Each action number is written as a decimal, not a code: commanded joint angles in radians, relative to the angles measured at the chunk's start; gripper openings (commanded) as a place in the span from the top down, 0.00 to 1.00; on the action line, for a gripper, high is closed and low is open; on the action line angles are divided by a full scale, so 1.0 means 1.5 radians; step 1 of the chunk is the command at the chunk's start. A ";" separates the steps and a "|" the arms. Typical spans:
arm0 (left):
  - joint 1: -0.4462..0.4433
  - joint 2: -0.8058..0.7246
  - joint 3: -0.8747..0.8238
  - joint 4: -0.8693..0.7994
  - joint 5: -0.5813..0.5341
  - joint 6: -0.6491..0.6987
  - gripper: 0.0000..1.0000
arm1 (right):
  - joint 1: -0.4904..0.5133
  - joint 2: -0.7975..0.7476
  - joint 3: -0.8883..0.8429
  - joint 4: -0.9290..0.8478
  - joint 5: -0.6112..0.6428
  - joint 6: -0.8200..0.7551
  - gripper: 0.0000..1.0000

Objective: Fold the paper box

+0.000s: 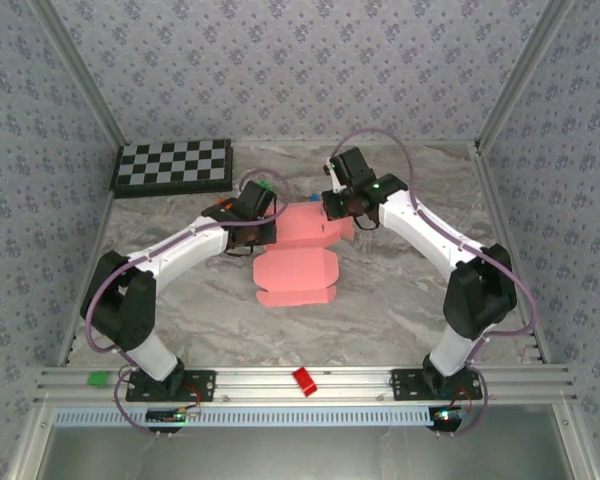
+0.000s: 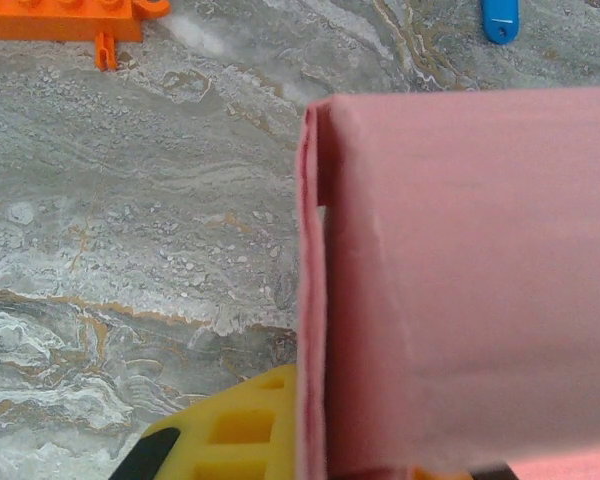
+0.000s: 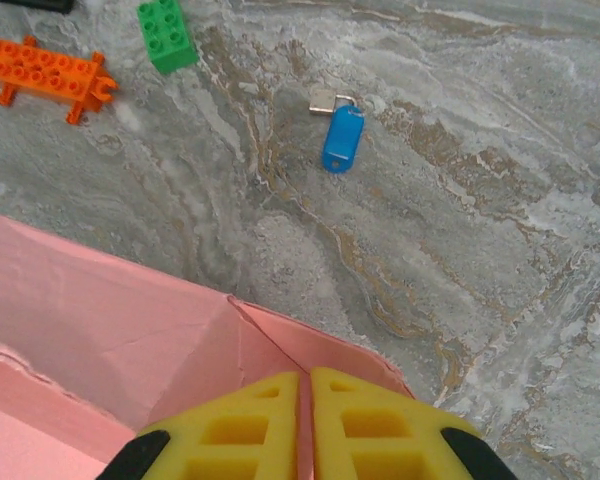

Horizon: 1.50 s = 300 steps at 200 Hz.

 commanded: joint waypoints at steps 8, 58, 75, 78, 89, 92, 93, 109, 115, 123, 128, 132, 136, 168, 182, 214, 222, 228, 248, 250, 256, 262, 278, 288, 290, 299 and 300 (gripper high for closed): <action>-0.004 -0.006 0.024 -0.020 -0.014 -0.025 1.00 | 0.000 0.012 0.024 -0.023 0.010 0.019 0.89; -0.005 0.011 0.037 -0.011 -0.003 -0.047 1.00 | -0.003 0.000 -0.026 0.033 -0.044 0.088 0.91; -0.004 0.015 0.040 -0.010 -0.001 -0.054 1.00 | -0.004 -0.006 -0.045 0.071 -0.067 0.097 0.91; -0.004 0.015 0.043 -0.010 -0.002 -0.055 1.00 | -0.004 -0.007 -0.048 0.076 -0.071 0.102 0.91; -0.004 0.018 0.045 -0.010 0.001 -0.055 1.00 | -0.004 -0.010 -0.057 0.091 -0.089 0.112 0.92; -0.004 0.020 0.046 -0.010 0.002 -0.056 1.00 | -0.005 -0.011 -0.060 0.095 -0.097 0.115 0.92; -0.004 0.020 0.046 -0.010 0.002 -0.056 1.00 | -0.005 -0.012 -0.062 0.097 -0.099 0.116 0.92; -0.004 0.023 0.048 -0.008 0.007 -0.061 1.00 | -0.009 -0.023 -0.085 0.135 -0.122 0.134 0.92; -0.005 0.024 0.049 -0.007 0.010 -0.063 1.00 | -0.011 -0.027 -0.097 0.154 -0.133 0.144 0.92; -0.005 0.025 0.048 -0.005 0.013 -0.065 1.00 | -0.016 -0.034 -0.109 0.178 -0.145 0.156 0.93; -0.005 0.025 0.048 -0.005 0.014 -0.065 1.00 | -0.019 -0.036 -0.116 0.191 -0.154 0.164 0.94; -0.005 0.026 0.048 -0.005 0.015 -0.066 1.00 | -0.022 -0.038 -0.122 0.201 -0.161 0.170 0.95; -0.005 0.026 0.048 -0.005 0.015 -0.066 1.00 | -0.024 -0.040 -0.128 0.211 -0.169 0.174 0.95; -0.004 0.029 0.048 -0.003 0.017 -0.068 1.00 | -0.039 -0.051 -0.154 0.258 -0.199 0.198 0.96; -0.004 0.028 0.048 -0.003 0.015 -0.068 1.00 | -0.041 -0.052 -0.154 0.255 -0.198 0.195 0.96; -0.004 0.028 0.048 -0.009 0.006 -0.068 1.00 | -0.038 -0.060 -0.135 0.186 -0.137 0.158 0.96; -0.004 0.028 0.047 -0.010 0.006 -0.067 1.00 | -0.037 -0.061 -0.128 0.163 -0.118 0.144 0.96; -0.004 0.028 0.048 -0.011 0.005 -0.067 1.00 | -0.037 -0.061 -0.123 0.147 -0.104 0.135 0.96; -0.004 0.027 0.048 -0.013 0.003 -0.065 1.00 | -0.033 -0.059 -0.102 0.089 -0.058 0.116 0.96; -0.003 0.027 0.048 -0.013 0.004 -0.065 1.00 | -0.032 -0.058 -0.100 0.084 -0.055 0.114 0.96; -0.004 0.027 0.048 -0.013 0.002 -0.065 1.00 | -0.030 -0.057 -0.096 0.071 -0.044 0.110 0.96; -0.004 0.027 0.047 -0.014 0.002 -0.064 1.00 | -0.028 -0.055 -0.092 0.057 -0.036 0.104 0.96; -0.004 0.027 0.047 -0.015 0.001 -0.064 1.00 | -0.021 -0.049 -0.083 0.028 -0.010 0.091 0.96; -0.003 0.027 0.047 -0.016 0.000 -0.063 1.00 | -0.015 -0.044 -0.079 0.013 0.008 0.085 0.96; -0.003 0.027 0.047 -0.016 0.001 -0.063 1.00 | -0.015 -0.043 -0.078 0.011 0.010 0.084 0.96; -0.003 0.027 0.048 -0.017 0.000 -0.062 1.00 | -0.010 -0.039 -0.074 -0.008 0.022 0.080 0.96; -0.003 0.027 0.048 -0.017 0.000 -0.062 1.00 | -0.010 -0.038 -0.073 -0.010 0.024 0.080 0.96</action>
